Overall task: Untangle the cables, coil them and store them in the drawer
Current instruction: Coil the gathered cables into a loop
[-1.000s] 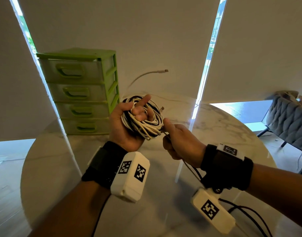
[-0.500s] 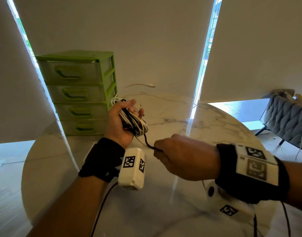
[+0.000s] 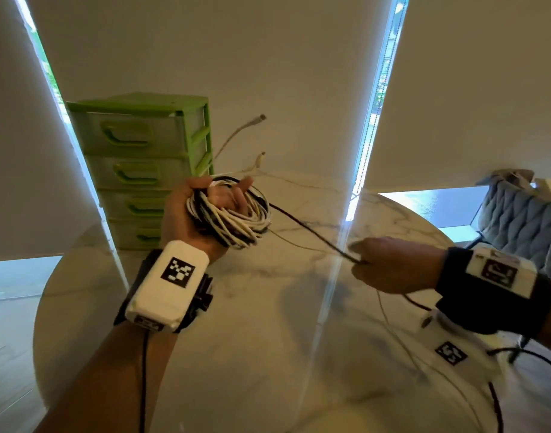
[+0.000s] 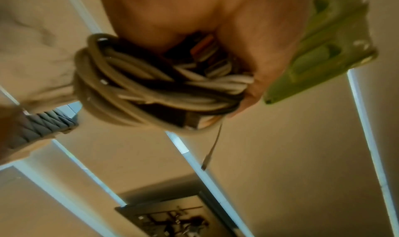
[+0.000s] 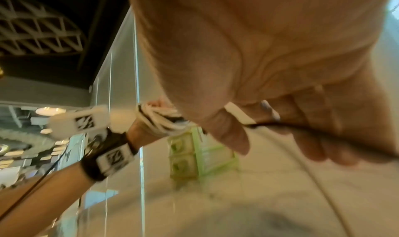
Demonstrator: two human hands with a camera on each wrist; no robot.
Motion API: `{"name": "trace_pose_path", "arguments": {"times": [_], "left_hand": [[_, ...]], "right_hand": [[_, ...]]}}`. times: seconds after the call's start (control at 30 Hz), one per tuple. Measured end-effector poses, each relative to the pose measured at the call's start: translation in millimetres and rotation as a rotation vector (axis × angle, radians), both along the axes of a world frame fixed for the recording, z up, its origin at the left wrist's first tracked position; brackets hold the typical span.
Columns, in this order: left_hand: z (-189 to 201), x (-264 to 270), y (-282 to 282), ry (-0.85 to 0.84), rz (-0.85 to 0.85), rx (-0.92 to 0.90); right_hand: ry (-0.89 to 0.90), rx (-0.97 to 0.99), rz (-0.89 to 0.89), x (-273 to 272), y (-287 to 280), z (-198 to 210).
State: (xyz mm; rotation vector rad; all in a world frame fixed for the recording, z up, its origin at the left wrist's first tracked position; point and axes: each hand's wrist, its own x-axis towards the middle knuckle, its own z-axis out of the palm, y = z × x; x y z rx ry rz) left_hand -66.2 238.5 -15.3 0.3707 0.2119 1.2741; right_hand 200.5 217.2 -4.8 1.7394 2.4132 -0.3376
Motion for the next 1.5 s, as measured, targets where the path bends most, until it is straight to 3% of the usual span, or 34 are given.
{"name": "trace_pose_path", "arguments": {"times": [0.17, 0.23, 0.33, 0.4, 0.57, 0.7, 0.8, 1.03, 1.27, 1.5], "left_hand": [[-7, 22, -2, 0.051, -0.433, 0.082], [-8, 29, -5, 0.096, -0.5, 0.106], [-10, 30, -5, 0.087, -0.527, 0.087], [-8, 28, -4, 0.09, -0.524, 0.079], [-5, 24, -5, 0.011, -0.532, 0.086], [-6, 23, -7, -0.002, -0.435, 0.09], [-10, 21, -3, -0.022, -0.245, 0.06], [-15, 30, 4, 0.042, 0.075, 0.008], [-17, 23, 7, -0.032, 0.169, -0.024], [-23, 26, 15, -0.056, 0.272, -0.054]], "right_hand": [[0.39, 0.005, -0.044, -29, 20, 27], [0.523, -0.149, -0.036, -34, 33, 26], [0.764, -0.471, -0.157, -32, 44, 12], [0.838, -0.562, -0.178, -28, 42, 7], [1.06, -0.499, -0.114, -6, 45, 17], [1.174, -0.441, -0.166, -11, 42, -3], [1.045, -0.329, -0.134, -21, 27, -23], [0.426, 0.03, 0.184, -43, -17, -14], [0.207, 0.01, 0.196, -48, -16, -14], [0.164, 0.067, 0.243, -52, -24, -12]]}}
